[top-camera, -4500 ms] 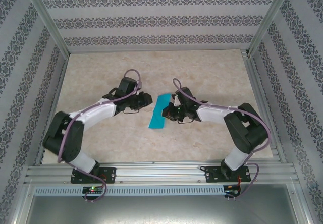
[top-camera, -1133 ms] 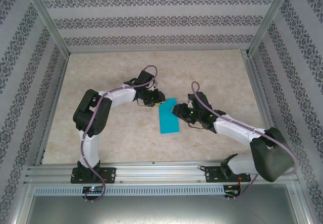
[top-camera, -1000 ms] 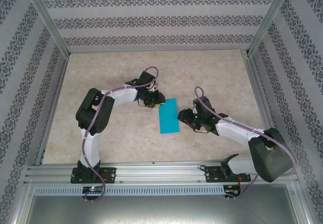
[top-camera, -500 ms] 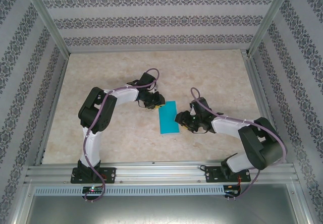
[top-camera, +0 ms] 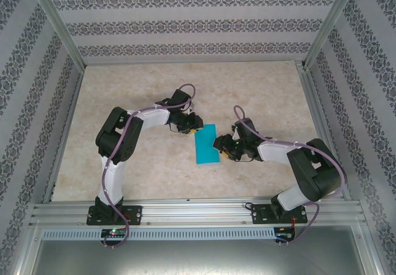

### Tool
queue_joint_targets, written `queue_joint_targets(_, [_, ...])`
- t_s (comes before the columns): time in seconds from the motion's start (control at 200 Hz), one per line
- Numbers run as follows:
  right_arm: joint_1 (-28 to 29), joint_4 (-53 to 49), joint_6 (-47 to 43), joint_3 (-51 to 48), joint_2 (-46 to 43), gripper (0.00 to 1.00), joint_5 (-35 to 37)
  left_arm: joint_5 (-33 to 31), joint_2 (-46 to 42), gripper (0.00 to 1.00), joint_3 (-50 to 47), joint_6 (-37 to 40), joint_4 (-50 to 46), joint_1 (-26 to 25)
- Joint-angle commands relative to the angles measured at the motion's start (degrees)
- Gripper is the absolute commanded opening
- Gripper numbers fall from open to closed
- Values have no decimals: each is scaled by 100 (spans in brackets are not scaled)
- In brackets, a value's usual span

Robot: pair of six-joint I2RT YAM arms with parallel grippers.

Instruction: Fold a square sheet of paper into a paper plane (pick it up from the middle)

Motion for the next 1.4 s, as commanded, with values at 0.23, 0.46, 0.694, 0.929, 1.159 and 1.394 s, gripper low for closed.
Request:
queue_joint_targets(0.23, [-3, 772, 244, 331, 366, 44, -313, 73, -186, 33, -142, 161, 73, -40])
queue_joint_targets(0.46, [-78, 798, 84, 530, 624, 38, -517, 45, -229, 33, -83, 267, -65, -35])
queue_joint_targets(0.694, [-246, 765, -295, 830, 1068, 26, -987, 72, -590, 38, -122, 624, -191, -44])
queue_joint_targets(0.929, [-455, 820, -404, 1038, 1317, 13, -1396, -128, -1807, 51, -943, 1282, -362, -294])
queue_joint_targets(1.159, [-477, 1243, 115, 843, 1254, 4, -1342, -1797, -2805, 58, -1544, 1992, -1005, -1670])
queue_joint_targets(1.394, [-474, 1229, 168, 882, 1271, 5, -1393, -4068, -2210, 61, -987, 2635, -1638, -3331])
